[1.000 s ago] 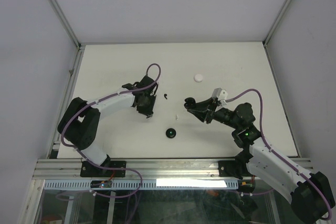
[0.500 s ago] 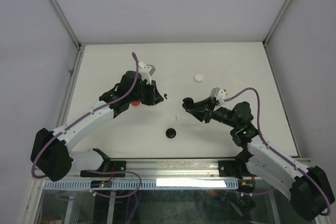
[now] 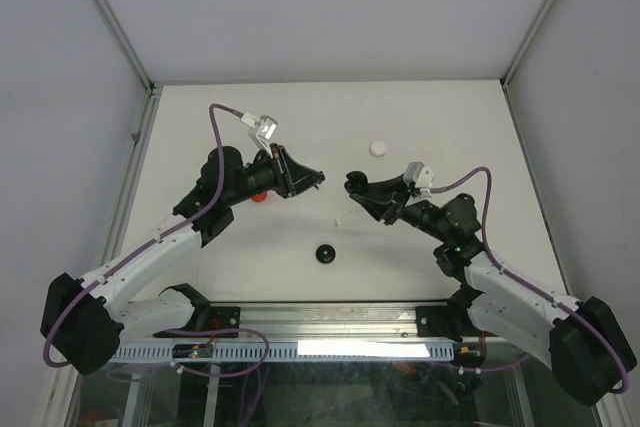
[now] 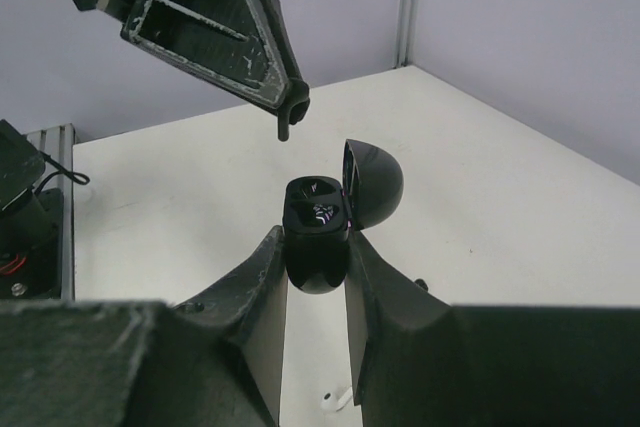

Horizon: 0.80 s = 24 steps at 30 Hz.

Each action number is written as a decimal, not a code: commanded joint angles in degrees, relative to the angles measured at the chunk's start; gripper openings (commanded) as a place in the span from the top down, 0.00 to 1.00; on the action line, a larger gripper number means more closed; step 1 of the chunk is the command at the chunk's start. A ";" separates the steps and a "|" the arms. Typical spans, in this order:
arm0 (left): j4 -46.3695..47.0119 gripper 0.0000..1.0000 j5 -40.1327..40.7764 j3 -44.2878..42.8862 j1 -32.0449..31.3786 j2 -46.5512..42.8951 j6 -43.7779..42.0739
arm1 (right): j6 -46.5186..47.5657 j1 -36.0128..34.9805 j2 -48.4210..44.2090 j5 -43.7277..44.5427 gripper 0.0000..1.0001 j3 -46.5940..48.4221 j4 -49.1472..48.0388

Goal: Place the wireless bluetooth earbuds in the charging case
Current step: Pick up the earbud from the center of the board, then place the earbud in the charging case.

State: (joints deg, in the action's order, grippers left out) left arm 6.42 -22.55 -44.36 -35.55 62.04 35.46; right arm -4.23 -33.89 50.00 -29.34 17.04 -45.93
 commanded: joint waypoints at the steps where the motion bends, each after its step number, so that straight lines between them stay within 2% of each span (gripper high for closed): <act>1: 14.87 0.90 -3.50 2.78 -0.67 -2.36 6.56 | -0.31 -1.14 1.31 4.53 1.00 1.34 -9.42; 11: 27.34 0.90 -2.82 4.64 -5.05 -1.43 5.97 | -0.03 -3.26 5.19 3.68 1.00 0.38 -15.85; 24: 29.17 0.89 -1.94 3.92 -9.82 2.24 1.40 | 0.54 -3.55 5.94 0.85 1.00 -0.47 -19.85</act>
State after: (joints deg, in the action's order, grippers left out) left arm 30.65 -24.58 -39.77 -44.40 64.12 39.18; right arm -4.38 -37.08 55.90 -27.29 16.95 -60.01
